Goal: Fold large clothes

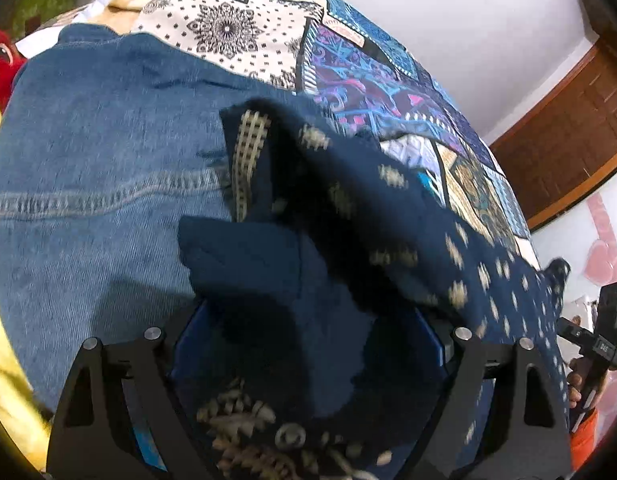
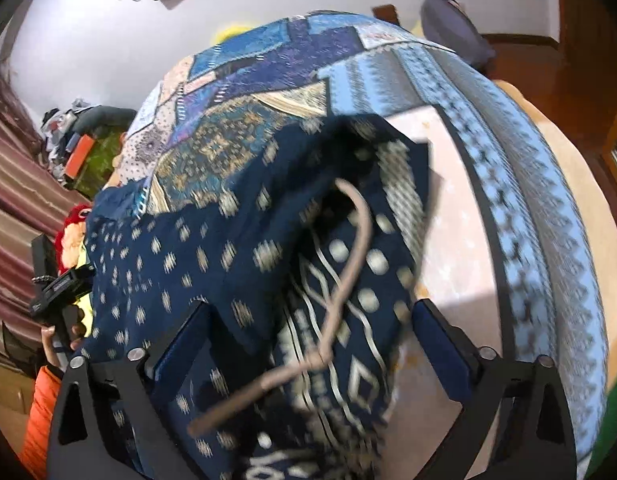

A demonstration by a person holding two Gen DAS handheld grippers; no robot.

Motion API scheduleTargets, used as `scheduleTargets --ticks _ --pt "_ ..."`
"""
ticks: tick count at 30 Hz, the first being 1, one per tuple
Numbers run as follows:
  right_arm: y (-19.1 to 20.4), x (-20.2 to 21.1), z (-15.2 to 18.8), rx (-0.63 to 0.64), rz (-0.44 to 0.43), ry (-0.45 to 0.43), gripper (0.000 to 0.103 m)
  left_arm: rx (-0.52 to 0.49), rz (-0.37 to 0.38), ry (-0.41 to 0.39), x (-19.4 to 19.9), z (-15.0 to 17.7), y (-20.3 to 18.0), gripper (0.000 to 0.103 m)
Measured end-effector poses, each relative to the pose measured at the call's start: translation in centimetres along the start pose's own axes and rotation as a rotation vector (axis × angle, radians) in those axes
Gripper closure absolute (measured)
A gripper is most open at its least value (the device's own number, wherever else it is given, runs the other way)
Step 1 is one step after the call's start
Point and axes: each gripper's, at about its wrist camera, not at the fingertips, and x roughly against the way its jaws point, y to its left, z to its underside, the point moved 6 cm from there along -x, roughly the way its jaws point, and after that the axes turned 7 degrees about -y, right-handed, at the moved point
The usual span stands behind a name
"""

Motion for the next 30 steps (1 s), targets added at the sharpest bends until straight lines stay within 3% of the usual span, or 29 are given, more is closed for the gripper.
scheduleTargets --ticks 2,3,5,6,8,12,18,21,26,30 --pt "0.3 -0.8 -0.7 0.000 -0.011 0.000 0.021 0.001 -0.012 -0.016 -0.4 -0.6 0.0 0.021" --pt "0.4 -1.1 -1.0 0.005 -0.006 -0.009 0.027 0.005 -0.030 -0.028 -0.5 -0.8 0.1 0.031" --pt "0.7 -1.6 -1.7 0.025 0.008 -0.016 0.056 0.013 -0.060 -0.053 -0.2 -1.2 0.3 0.054" --pt "1.0 -1.8 -2.1 0.024 -0.006 -0.016 0.060 0.015 -0.040 -0.055 0.0 -1.3 0.1 0.071" --pt "1.3 -2.0 -2.8 0.034 -0.014 -0.028 0.078 0.014 -0.043 -0.059 0.2 -1.4 0.1 0.077" --pt "2.9 -1.3 -5.5 0.088 -0.006 -0.083 0.083 -0.038 -0.100 -0.112 2.0 -2.1 -0.5 0.082" --pt "7.6 -0.8 -10.8 0.197 -0.027 -0.161 0.084 -0.063 -0.118 -0.234 7.0 -5.9 -0.6 0.082" --pt "10.2 -1.8 -13.2 0.240 -0.024 -0.183 0.084 -0.096 -0.172 -0.275 8.1 -8.1 -0.4 0.082" --pt "11.6 -5.8 -15.1 0.266 0.038 -0.164 0.084 -0.091 -0.249 -0.224 5.4 -9.8 1.9 0.082" --pt "10.4 -9.2 -14.5 0.324 0.131 -0.126 0.083 -0.097 -0.304 -0.153 2.0 -9.0 4.0 0.080"
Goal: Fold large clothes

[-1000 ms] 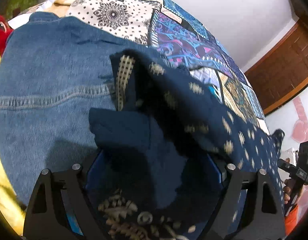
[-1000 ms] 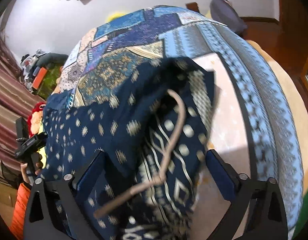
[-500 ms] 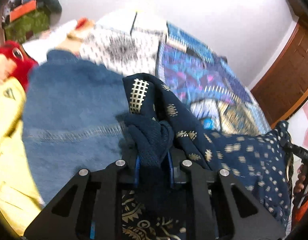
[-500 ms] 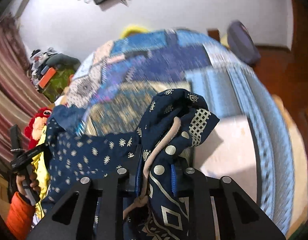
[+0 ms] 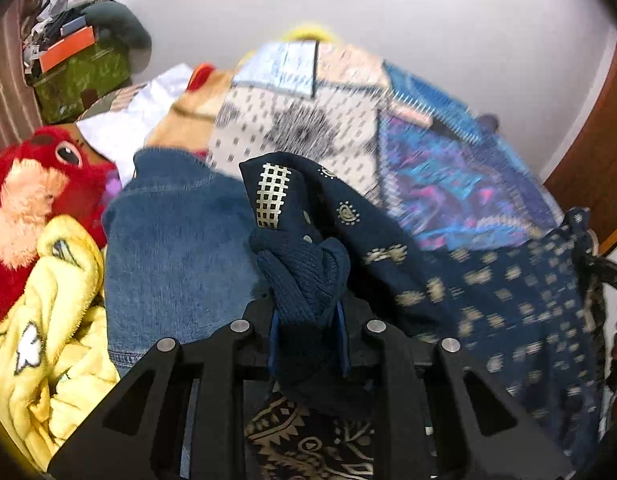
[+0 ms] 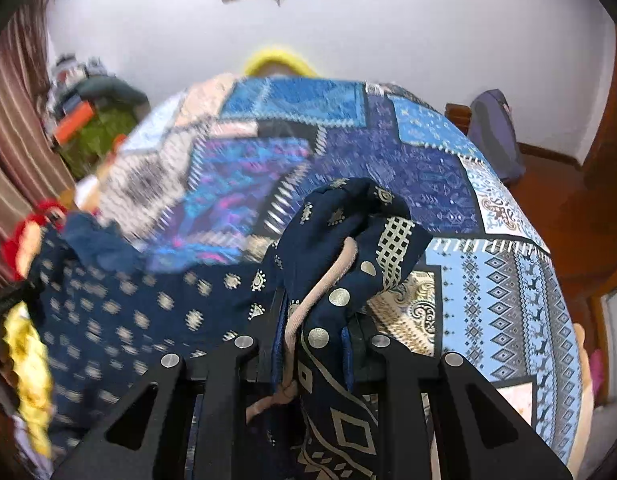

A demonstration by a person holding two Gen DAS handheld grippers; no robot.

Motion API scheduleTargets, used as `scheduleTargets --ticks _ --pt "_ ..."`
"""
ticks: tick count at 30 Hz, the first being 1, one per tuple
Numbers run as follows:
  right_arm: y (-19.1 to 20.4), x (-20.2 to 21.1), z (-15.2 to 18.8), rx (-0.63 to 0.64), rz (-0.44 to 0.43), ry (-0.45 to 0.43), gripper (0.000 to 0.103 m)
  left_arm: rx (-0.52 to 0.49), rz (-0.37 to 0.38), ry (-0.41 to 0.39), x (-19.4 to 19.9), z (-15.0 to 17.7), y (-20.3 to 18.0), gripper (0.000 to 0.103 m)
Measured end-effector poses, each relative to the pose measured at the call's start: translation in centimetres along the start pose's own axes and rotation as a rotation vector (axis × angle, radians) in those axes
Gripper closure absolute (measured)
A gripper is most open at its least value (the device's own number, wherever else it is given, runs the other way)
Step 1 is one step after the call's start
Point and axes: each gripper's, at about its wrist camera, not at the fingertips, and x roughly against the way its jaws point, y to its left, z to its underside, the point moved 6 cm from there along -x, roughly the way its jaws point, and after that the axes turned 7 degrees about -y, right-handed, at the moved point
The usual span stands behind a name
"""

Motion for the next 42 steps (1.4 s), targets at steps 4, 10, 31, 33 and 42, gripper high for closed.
scheduleTargets --ticks 4,10,31,33,42 --pt "-1.4 -1.4 1.5 -0.004 0.027 0.030 0.055 0.011 -0.014 0.058 -2.4 2.3 0.2 0.073" --pt "-4.7 -0.8 3.9 -0.067 0.115 0.064 0.001 -0.031 -0.021 0.072 -2.0 4.2 0.0 0.052" --pt "-1.9 24.1 11.0 0.061 0.048 -0.052 0.001 -0.164 0.109 0.036 17.6 10.4 -2.2 0.034" --pt "-1.3 25.4 12.6 0.064 0.036 -0.047 0.001 -0.164 0.120 0.043 18.9 11.6 -2.2 0.030" --pt "-0.5 25.2 21.9 0.000 -0.019 0.143 0.001 -0.161 0.127 0.181 20.2 20.0 -1.6 0.025"
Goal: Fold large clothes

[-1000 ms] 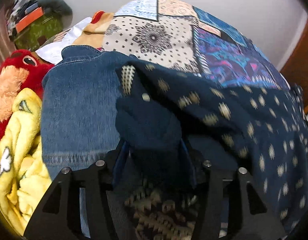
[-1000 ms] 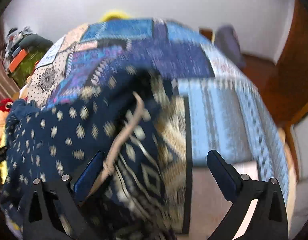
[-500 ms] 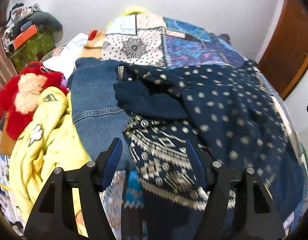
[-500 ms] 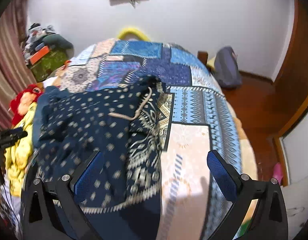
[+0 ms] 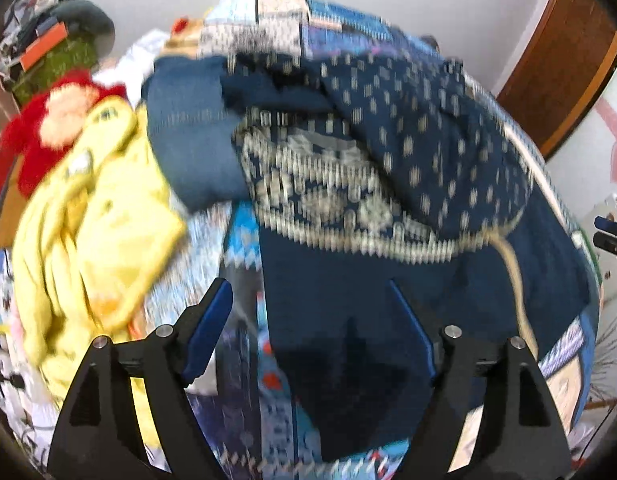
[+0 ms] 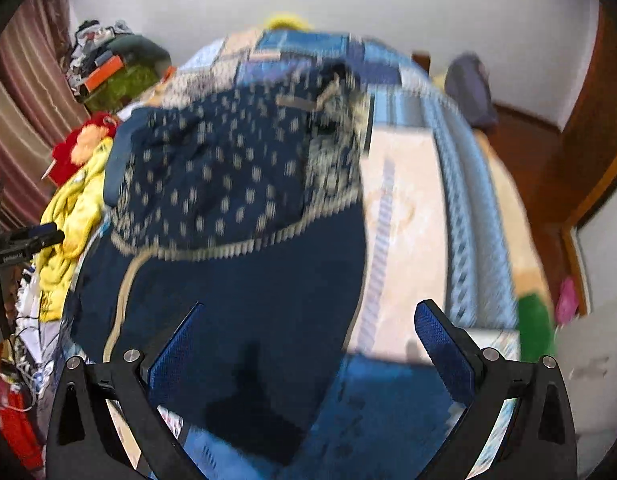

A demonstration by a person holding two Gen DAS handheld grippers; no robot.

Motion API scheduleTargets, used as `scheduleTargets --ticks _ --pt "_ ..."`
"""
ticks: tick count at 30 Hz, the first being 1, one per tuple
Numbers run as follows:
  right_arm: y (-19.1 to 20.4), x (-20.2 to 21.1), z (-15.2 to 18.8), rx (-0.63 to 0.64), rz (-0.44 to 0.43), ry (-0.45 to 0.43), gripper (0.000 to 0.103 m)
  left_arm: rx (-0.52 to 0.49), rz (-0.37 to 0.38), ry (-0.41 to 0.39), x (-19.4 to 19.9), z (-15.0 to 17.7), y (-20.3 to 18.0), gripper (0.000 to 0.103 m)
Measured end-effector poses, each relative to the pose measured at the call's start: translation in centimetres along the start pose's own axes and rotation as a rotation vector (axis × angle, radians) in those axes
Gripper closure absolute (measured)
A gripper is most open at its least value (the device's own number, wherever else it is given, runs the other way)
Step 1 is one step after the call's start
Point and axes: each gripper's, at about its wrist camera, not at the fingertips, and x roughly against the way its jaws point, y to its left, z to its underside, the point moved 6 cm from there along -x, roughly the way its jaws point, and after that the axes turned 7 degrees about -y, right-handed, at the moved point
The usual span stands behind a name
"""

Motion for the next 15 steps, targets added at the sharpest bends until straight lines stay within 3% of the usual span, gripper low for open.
scheduleTargets --ticks 6,9,12,15 --pt "0.3 -1.8 4.3 -0.110 -0.085 0.100 0.001 0.046 0.057 0.110 -2.1 5.4 -0.8 0.025" --pt "0.2 -2.5 5.6 -0.163 -0.117 0.124 0.002 0.077 0.123 0.167 -3.1 7.9 -1.2 0.025" --pt "0.2 -2.5 6.0 -0.164 -0.111 0.107 0.011 0.119 0.185 0.176 -3.5 9.1 -1.6 0.025" --pt "0.6 -2.5 6.0 -0.153 -0.125 0.097 0.026 0.187 0.234 0.175 -3.9 9.6 -1.3 0.025"
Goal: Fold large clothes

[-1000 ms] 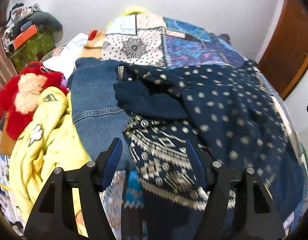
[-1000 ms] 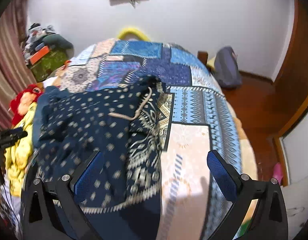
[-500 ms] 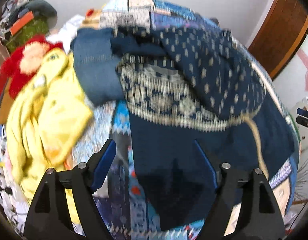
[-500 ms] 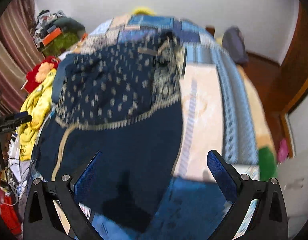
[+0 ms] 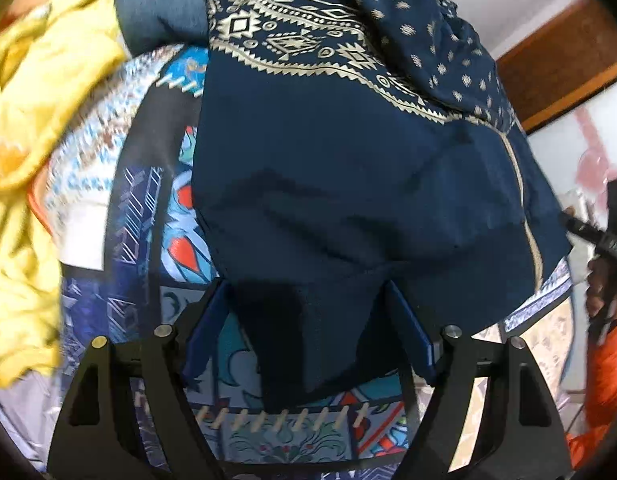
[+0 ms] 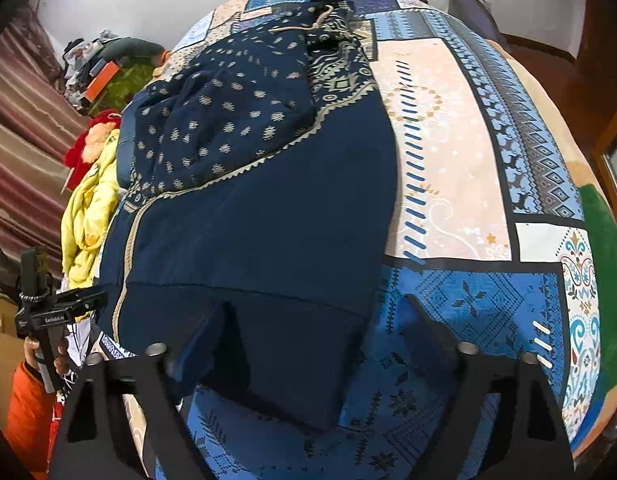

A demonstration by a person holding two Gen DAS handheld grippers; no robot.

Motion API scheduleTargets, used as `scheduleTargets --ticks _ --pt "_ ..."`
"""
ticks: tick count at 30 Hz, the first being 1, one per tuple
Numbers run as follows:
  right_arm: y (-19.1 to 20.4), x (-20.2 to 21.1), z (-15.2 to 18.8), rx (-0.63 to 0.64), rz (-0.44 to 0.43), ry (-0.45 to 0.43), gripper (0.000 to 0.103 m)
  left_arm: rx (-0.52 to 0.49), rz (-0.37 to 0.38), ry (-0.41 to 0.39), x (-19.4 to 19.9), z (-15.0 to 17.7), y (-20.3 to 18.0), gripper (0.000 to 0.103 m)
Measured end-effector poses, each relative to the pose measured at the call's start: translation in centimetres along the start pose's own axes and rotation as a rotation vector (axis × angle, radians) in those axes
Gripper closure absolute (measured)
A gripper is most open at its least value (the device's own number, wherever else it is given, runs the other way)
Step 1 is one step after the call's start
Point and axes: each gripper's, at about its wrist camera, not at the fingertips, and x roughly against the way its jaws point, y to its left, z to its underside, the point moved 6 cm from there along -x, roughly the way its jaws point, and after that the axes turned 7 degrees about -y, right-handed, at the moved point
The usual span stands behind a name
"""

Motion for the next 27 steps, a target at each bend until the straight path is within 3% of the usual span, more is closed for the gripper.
scheduleTargets --ticks 2,3,4,5,7,9,15,22,27 --pt "0.5 0.0 0.0 0.017 -0.015 -0.008 0.043 0.031 0.027 -0.015 0.0 0.1 0.1 0.028" --pt "0.7 0.0 -0.1 0.024 -0.022 -0.013 0.046 0.034 0.044 -0.024 0.0 0.2 0.1 0.040" --pt "0.9 0.1 -0.3 0.030 -0.027 -0.019 0.056 0.035 0.072 -0.036 0.2 0.2 -0.2 0.051" --pt "1.1 0.2 -0.5 0.034 -0.038 -0.023 0.071 0.030 0.080 -0.048 0.4 0.2 -0.5 0.056" --pt "1.6 0.4 -0.9 0.030 -0.088 -0.024 0.085 0.001 0.078 -0.068 1.0 0.1 -1.3 0.077" --pt "2.0 0.7 -1.3 0.040 -0.110 -0.034 0.087 -0.027 0.060 -0.093 1.6 -0.3 -1.8 0.081" --pt "4.5 2.6 -4.2 0.117 -0.135 -0.125 0.090 -0.123 0.024 -0.232 5.8 -3.4 -4.4 0.082" --pt "6.6 4.4 -10.3 0.153 -0.171 -0.227 0.090 -0.192 0.036 -0.434 10.6 -11.9 -7.3 0.083" --pt "6.7 4.5 -15.7 0.151 -0.154 -0.304 0.091 -0.214 0.016 -0.515 11.5 -17.8 -8.3 0.083"
